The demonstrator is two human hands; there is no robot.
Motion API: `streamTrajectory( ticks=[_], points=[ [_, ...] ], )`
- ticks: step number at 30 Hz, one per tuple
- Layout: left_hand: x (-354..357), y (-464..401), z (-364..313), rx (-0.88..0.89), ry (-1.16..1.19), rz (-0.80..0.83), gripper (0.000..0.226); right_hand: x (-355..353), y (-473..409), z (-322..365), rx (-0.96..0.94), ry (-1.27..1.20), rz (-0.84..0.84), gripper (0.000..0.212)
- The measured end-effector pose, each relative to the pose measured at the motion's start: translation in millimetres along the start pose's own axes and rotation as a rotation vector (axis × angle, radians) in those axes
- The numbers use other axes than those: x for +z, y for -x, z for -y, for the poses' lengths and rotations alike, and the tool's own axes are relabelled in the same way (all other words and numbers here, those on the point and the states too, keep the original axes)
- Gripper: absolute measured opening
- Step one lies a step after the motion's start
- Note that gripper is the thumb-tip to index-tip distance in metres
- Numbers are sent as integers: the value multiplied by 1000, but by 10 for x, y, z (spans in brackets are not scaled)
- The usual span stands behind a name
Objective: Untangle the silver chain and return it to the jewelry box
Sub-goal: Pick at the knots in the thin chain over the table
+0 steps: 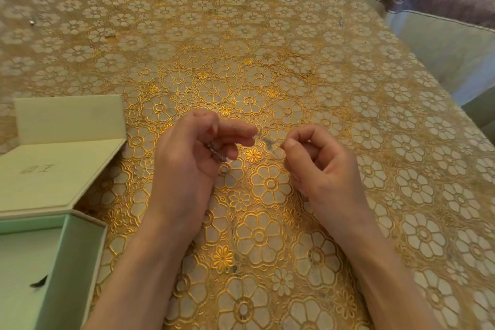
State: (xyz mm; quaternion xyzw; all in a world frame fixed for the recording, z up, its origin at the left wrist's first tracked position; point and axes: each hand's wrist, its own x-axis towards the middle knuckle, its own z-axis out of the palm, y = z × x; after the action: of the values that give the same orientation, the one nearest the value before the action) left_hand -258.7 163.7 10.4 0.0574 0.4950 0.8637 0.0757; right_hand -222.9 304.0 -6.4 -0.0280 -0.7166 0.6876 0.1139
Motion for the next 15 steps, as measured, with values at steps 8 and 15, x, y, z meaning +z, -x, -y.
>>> streamTrajectory(
  ticks=[8, 15],
  points=[
    [48, 5, -9, -46, 1, -102, 28, 1, 1, 15, 3, 0, -26, 9],
    [21, -14, 11, 37, -7, -194, 22, -14, 22, 29, -61, 91, 24, 8]
  ],
)
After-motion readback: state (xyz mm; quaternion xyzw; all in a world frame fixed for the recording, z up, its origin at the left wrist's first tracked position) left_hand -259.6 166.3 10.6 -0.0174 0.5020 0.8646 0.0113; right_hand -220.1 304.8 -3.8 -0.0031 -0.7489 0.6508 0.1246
